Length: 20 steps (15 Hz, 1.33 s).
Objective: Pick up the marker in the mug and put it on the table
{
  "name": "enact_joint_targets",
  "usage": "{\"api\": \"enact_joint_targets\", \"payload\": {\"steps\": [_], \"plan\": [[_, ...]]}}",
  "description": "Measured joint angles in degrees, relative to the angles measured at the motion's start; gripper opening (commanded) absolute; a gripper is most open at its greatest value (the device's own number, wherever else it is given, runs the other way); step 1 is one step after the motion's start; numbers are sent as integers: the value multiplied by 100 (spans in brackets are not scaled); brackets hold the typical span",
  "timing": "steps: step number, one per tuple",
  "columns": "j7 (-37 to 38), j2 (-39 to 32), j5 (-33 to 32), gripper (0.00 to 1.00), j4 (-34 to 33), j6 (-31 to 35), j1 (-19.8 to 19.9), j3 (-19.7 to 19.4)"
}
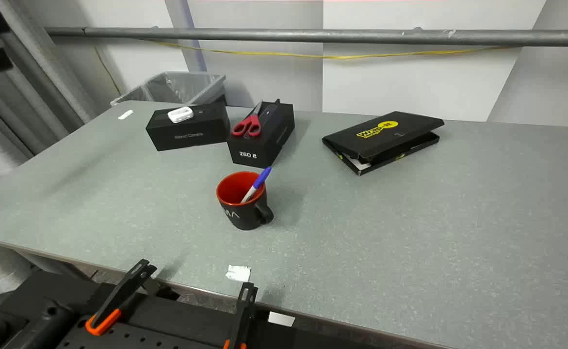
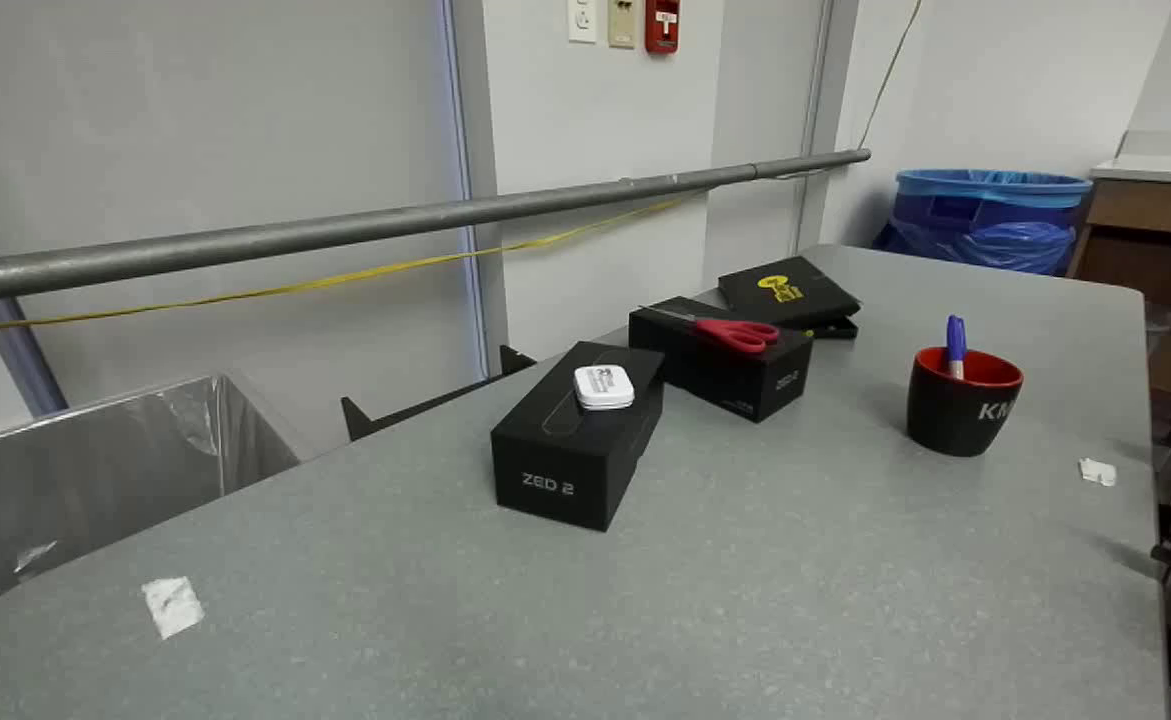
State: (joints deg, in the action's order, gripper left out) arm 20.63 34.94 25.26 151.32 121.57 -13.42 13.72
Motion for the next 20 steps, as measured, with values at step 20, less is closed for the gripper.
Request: {"api": "enact_joint_targets", "payload": {"steps": [20], "plan": [[104,111,-1234,100,853,824,1789,-761]]}}
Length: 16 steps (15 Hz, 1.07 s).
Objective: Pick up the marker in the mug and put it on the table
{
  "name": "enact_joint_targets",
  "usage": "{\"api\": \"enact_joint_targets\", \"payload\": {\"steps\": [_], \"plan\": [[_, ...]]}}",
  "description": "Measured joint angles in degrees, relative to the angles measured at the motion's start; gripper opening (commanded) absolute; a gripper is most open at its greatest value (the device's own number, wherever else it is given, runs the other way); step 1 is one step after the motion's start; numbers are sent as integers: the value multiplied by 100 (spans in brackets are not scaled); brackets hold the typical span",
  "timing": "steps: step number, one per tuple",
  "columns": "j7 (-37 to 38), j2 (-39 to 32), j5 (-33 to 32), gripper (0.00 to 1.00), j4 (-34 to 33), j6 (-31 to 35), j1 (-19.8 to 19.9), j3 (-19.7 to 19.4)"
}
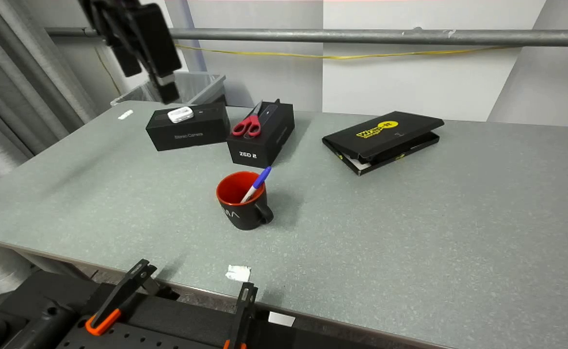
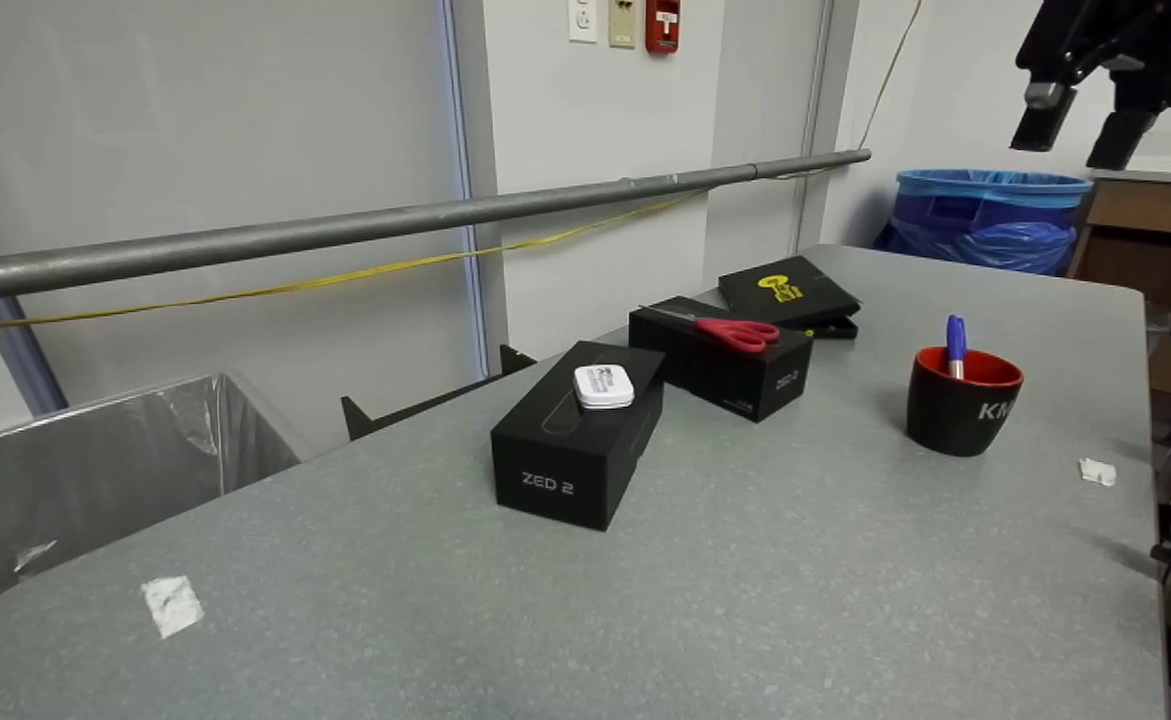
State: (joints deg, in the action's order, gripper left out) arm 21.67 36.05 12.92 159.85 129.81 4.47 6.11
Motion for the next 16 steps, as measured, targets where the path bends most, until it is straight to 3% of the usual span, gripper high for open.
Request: {"api": "enact_joint_targets", "payload": {"steps": [3,12,16], "plan": [[183,-8,-348,100,-25,-41,528,-80],[205,-37,-366,100,-26,12,463,-79],[385,-538,-678,100,-15,774,643,-57]]}}
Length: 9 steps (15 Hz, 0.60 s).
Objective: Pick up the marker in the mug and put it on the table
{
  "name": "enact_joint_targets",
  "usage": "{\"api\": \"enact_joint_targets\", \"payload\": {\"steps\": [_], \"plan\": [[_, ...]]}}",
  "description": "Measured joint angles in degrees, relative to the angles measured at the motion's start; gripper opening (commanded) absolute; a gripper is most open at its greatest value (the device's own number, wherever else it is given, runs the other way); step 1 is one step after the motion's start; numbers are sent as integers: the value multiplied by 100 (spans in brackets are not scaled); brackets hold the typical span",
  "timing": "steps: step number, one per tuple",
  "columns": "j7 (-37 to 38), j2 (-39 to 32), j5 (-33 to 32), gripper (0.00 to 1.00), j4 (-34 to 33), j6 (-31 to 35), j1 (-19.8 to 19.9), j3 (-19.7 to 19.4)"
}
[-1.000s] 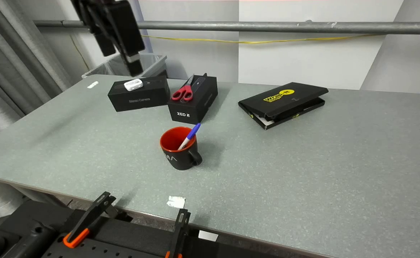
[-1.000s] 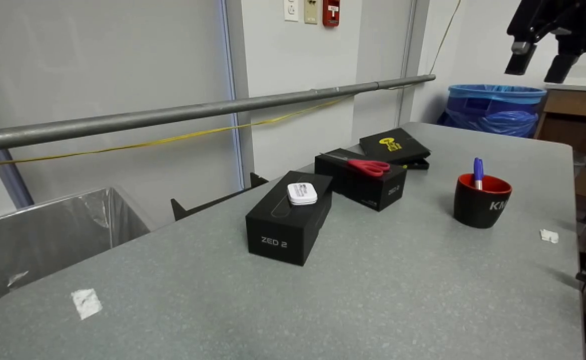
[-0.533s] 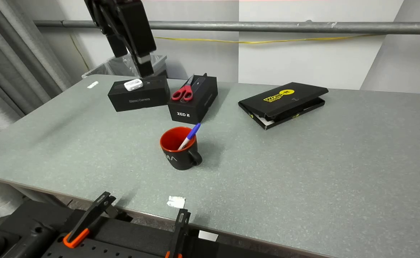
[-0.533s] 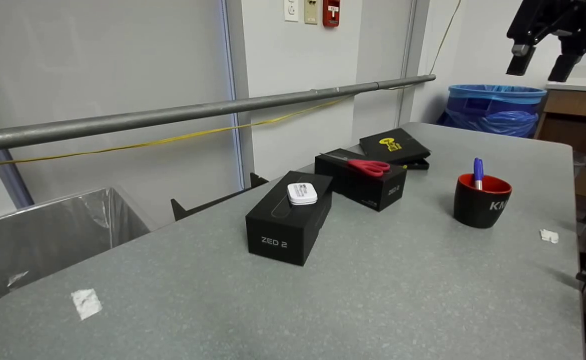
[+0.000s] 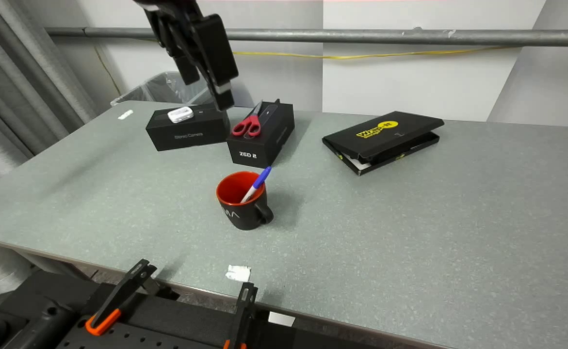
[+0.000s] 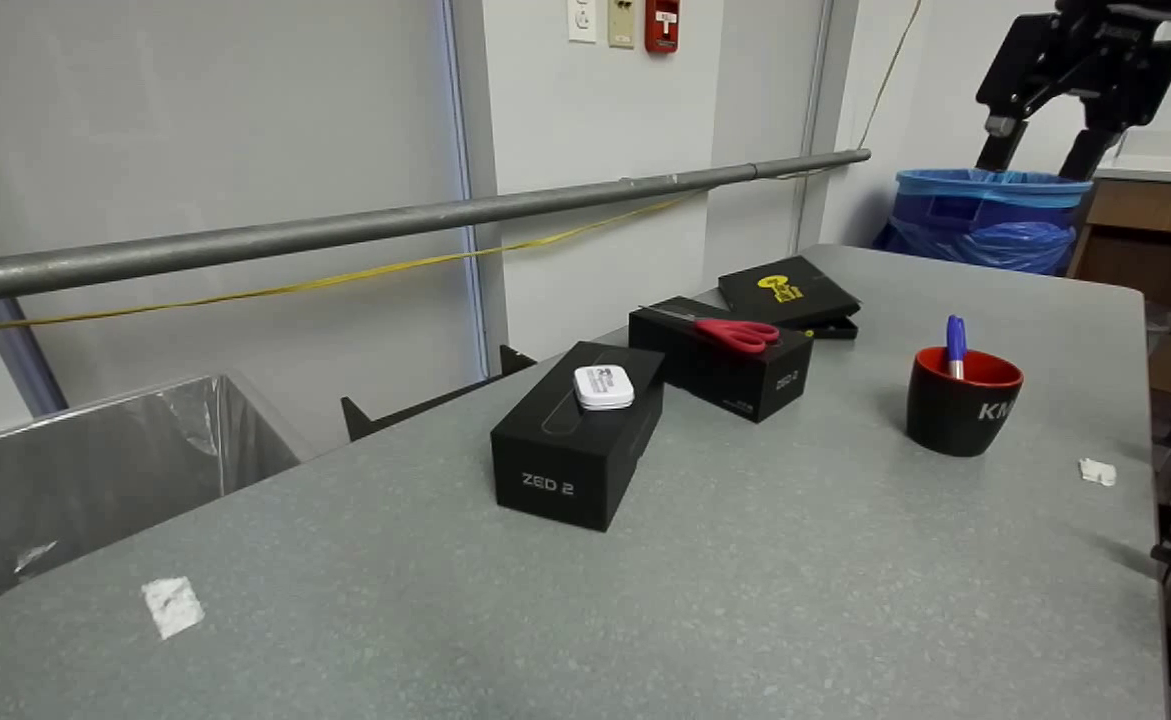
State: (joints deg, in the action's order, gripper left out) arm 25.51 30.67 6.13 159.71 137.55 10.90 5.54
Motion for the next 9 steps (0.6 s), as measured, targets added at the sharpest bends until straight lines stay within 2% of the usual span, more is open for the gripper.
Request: {"api": "enact_joint_targets", "payload": {"steps": [4,9], "plan": [[414,-860,-554,100,11,886,306,71],[1191,-1691,-1412,100,10,1082,522,133]]}}
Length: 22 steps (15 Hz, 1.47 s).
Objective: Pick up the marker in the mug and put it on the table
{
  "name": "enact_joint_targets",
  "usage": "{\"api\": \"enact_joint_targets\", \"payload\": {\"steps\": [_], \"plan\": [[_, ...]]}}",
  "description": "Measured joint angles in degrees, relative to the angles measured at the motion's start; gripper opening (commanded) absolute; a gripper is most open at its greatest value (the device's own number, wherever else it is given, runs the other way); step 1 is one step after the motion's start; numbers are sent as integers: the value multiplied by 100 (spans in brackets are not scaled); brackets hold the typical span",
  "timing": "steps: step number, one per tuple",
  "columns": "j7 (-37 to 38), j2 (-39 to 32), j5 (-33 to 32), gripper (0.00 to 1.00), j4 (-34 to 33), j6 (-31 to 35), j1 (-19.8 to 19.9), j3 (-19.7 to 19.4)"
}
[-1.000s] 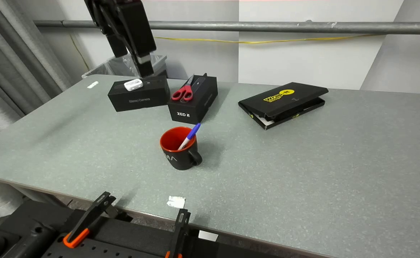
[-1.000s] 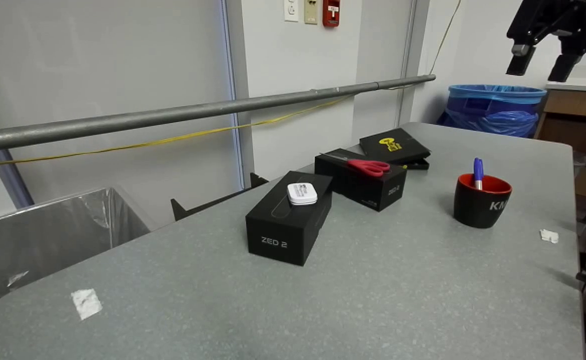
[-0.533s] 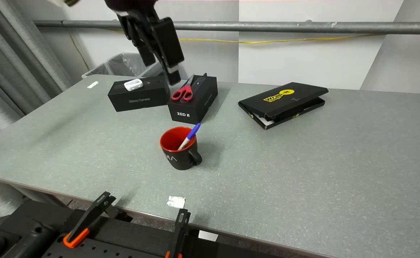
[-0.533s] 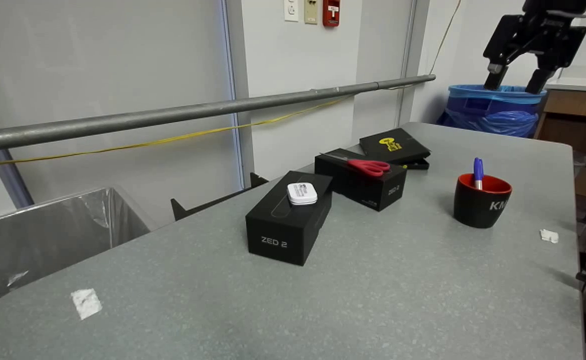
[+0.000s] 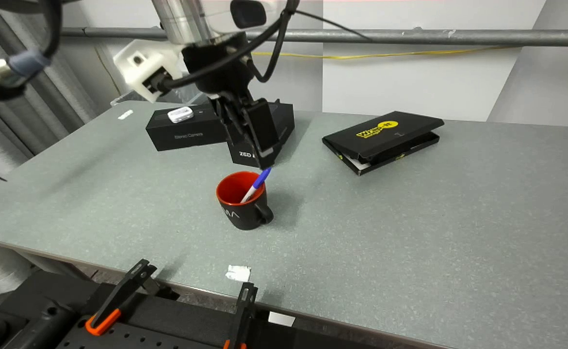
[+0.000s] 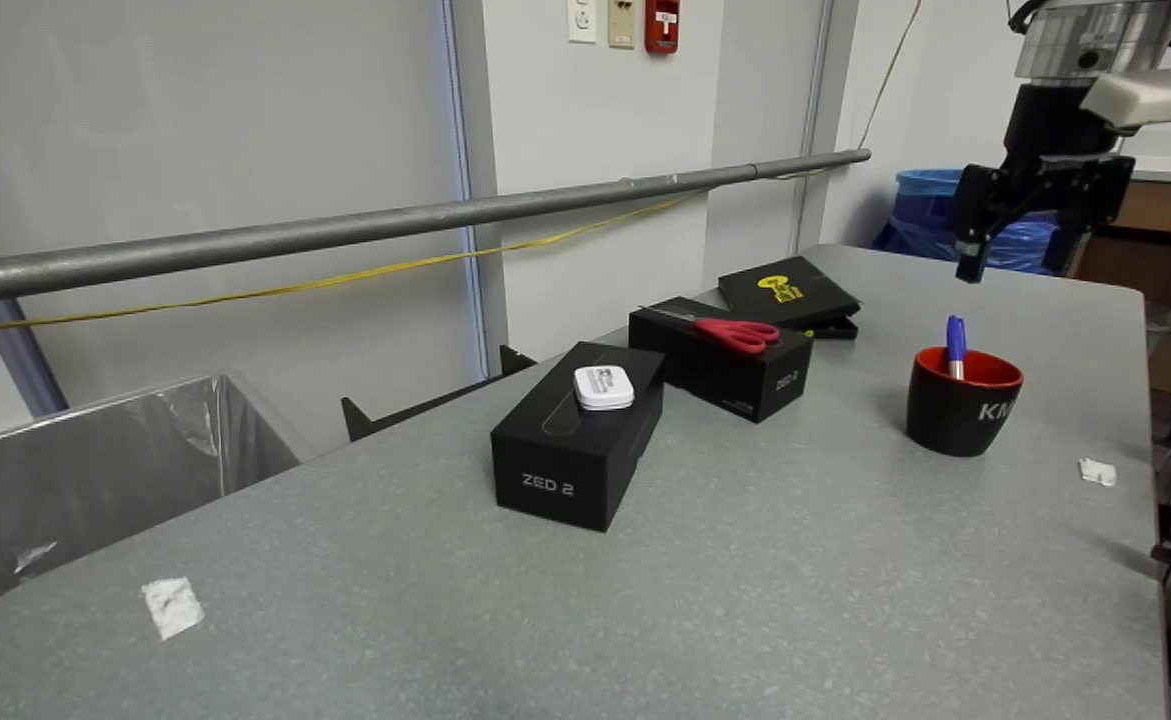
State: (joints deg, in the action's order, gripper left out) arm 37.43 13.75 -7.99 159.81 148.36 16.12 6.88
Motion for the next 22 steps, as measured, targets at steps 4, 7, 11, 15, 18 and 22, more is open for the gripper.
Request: {"api": "enact_joint_targets", "payload": {"steps": [4,7,11,15,18,22], "plan": [[645,-331,-633,100,-9,34,0,-58],[1070,-557,-1063,100,-12,269,0,-146],[1323,-910,-1310,100,-28,814,-43,-317],[1424,-1218,-1438,95,-71,1340,-152,-484],[1457,-1396,-1441,67,-120,1510,-305,-643],[1458,-1533,-1441,33,-147,1599,-536,-871]]}}
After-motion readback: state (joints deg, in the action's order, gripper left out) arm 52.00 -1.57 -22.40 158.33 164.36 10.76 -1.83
